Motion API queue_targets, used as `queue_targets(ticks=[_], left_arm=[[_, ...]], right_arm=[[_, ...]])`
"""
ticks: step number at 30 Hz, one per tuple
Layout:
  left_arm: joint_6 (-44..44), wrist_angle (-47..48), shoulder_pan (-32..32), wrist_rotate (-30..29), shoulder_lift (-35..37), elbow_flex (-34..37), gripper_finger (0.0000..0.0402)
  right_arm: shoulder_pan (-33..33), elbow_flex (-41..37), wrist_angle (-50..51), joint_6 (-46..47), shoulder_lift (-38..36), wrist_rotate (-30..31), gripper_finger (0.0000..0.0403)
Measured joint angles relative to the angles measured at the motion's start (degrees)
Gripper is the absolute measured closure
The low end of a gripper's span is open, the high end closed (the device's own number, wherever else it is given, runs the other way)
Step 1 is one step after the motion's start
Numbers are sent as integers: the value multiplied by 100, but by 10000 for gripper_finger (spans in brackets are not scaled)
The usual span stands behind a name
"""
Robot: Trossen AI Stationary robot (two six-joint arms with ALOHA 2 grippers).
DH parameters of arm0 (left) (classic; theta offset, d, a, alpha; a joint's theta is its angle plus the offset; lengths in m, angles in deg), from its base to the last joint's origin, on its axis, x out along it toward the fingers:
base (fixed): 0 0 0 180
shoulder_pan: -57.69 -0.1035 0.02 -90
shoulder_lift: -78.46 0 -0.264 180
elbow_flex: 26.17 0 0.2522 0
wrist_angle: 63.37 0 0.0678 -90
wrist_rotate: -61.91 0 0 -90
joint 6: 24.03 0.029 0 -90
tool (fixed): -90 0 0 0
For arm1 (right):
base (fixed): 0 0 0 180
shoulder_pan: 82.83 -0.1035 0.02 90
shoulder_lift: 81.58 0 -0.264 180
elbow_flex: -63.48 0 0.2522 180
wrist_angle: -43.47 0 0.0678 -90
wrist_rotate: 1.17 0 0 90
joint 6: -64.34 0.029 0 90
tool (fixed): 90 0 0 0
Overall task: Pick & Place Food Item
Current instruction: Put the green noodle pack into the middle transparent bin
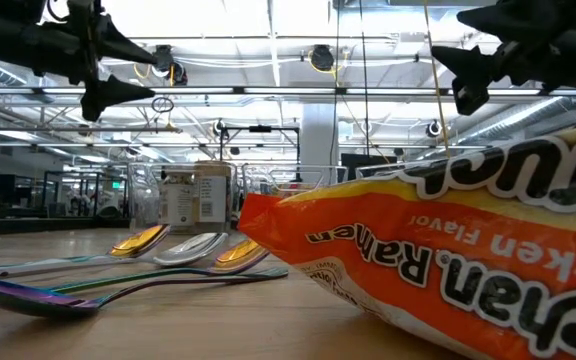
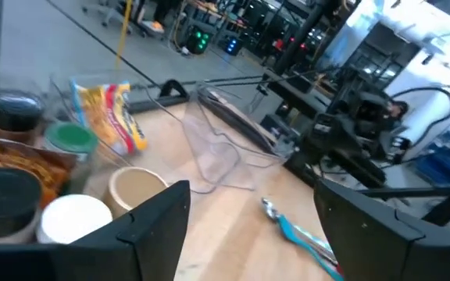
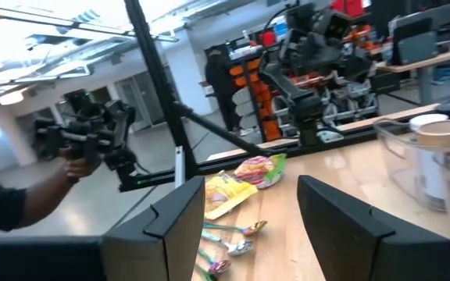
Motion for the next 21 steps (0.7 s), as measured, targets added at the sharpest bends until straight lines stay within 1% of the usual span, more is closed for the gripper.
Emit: queue_targets(ticks=[3,6,8,10,12,13,15,17,19,21], left_arm=[[-3,44,0,290,0,0,126],[-352,91,0,641,0,0,121],[-568,244,0,1033,-2,0,118],[-820,232,22,1568,-59,0,117],[-1216,-62,156,2012,-160,2,117],[-1304,-257,277,2122,-224,-1,117],[-1267,-381,600,2159,-382,-120,117],[-1103,-303,965,2091,-582,-378,117],[-982,235,1354,1874,-817,-733,117],[-923,1199,1731,1478,-1113,-1193,117]], right_arm=[[1,0,-3,-2,0,91,206],[1,0,2,-25,0,91,206],[1,0,10,-48,0,91,206],[1,0,10,-50,1,91,206],[1,0,11,-56,2,91,206],[1,0,13,-60,2,91,206],[1,0,12,-66,2,103,206],[1,0,15,-66,2,107,206],[1,0,14,-68,2,107,206],[1,0,21,-69,2,107,206]])
